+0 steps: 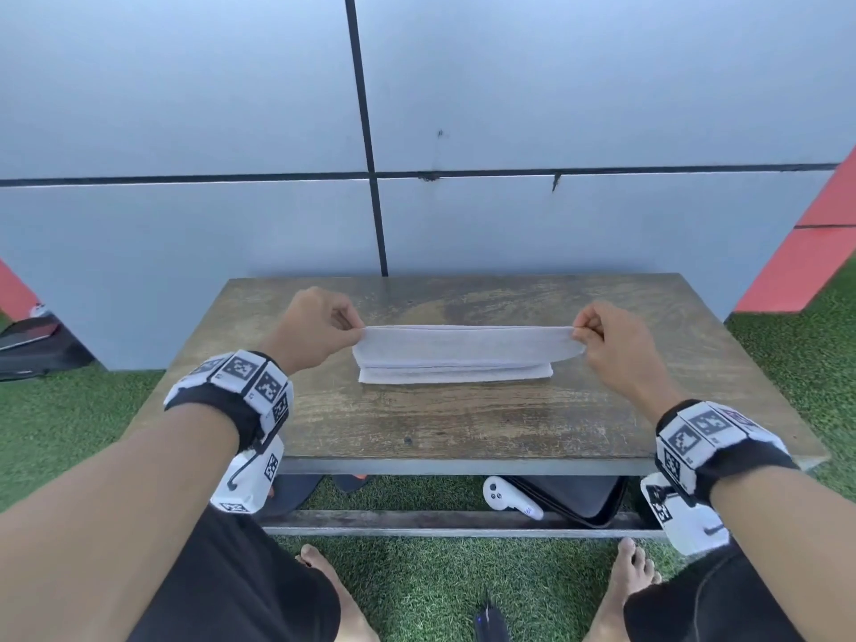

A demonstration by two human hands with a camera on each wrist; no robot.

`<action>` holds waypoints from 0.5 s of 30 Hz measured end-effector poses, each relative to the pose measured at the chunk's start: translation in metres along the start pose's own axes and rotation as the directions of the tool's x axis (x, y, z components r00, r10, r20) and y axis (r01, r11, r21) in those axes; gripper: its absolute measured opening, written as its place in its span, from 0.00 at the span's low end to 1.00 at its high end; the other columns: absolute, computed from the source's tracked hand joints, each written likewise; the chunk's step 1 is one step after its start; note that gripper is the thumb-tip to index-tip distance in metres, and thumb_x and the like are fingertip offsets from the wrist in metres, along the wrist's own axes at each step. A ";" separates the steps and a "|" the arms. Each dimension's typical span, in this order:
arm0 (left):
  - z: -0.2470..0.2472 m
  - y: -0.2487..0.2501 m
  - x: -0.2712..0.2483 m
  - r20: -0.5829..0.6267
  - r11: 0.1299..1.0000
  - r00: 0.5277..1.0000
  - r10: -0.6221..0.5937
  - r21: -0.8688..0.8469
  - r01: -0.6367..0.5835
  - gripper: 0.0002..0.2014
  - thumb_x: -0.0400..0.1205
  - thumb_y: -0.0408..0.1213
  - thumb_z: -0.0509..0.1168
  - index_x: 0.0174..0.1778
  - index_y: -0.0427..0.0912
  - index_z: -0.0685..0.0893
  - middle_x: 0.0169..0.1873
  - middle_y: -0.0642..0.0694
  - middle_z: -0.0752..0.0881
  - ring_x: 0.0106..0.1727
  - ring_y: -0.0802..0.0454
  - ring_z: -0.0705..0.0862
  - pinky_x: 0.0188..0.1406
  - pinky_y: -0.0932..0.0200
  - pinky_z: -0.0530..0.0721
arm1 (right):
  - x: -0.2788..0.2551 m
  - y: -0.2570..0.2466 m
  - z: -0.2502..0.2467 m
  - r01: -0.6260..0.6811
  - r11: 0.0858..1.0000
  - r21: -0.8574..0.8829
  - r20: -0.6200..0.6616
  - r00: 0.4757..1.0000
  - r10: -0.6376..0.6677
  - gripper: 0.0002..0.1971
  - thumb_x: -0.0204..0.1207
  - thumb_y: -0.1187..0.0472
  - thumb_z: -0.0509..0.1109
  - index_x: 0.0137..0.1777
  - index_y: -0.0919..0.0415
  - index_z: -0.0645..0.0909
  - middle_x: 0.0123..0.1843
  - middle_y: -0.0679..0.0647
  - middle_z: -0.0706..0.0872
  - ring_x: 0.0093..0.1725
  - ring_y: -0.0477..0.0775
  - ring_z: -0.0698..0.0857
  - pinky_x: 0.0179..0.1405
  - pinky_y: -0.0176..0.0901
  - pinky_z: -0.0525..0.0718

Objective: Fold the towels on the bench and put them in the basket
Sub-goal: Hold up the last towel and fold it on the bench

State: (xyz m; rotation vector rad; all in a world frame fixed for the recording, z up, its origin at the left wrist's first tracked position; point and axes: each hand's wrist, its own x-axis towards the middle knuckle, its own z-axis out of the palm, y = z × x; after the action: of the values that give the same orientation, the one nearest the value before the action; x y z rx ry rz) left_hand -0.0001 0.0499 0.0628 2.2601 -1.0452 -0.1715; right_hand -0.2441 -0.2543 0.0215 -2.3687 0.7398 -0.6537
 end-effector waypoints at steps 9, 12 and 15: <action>-0.066 0.047 0.058 -0.112 0.979 0.985 0.132 0.173 -0.112 0.06 0.83 0.32 0.69 0.47 0.38 0.92 0.42 0.41 0.91 0.44 0.40 0.89 0.47 0.48 0.89 | 0.085 -0.050 -0.056 0.218 0.949 -0.226 -0.034 0.972 -0.232 0.07 0.80 0.71 0.67 0.50 0.66 0.87 0.45 0.62 0.85 0.47 0.62 0.82 0.48 0.42 0.72; -0.086 0.062 0.078 -0.176 0.965 0.973 0.152 0.238 -0.108 0.06 0.83 0.33 0.68 0.47 0.38 0.92 0.38 0.42 0.89 0.36 0.47 0.84 0.41 0.57 0.84 | 0.111 -0.070 -0.070 0.233 0.930 -0.286 -0.066 0.963 -0.262 0.06 0.81 0.70 0.66 0.50 0.66 0.86 0.48 0.64 0.87 0.51 0.65 0.83 0.51 0.47 0.77; -0.102 0.077 0.095 -0.242 0.951 0.951 0.194 0.283 -0.122 0.08 0.84 0.33 0.67 0.49 0.36 0.91 0.40 0.43 0.87 0.39 0.47 0.82 0.43 0.57 0.82 | 0.133 -0.089 -0.082 0.216 0.910 -0.355 -0.086 0.961 -0.262 0.07 0.84 0.68 0.64 0.53 0.68 0.84 0.51 0.66 0.85 0.55 0.67 0.82 0.54 0.52 0.78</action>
State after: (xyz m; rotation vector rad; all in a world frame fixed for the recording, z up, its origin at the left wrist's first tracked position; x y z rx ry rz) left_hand 0.0520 -0.0060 0.2022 2.3337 -1.1516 0.3549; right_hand -0.1640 -0.3068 0.1741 -2.7899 0.6664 -0.8504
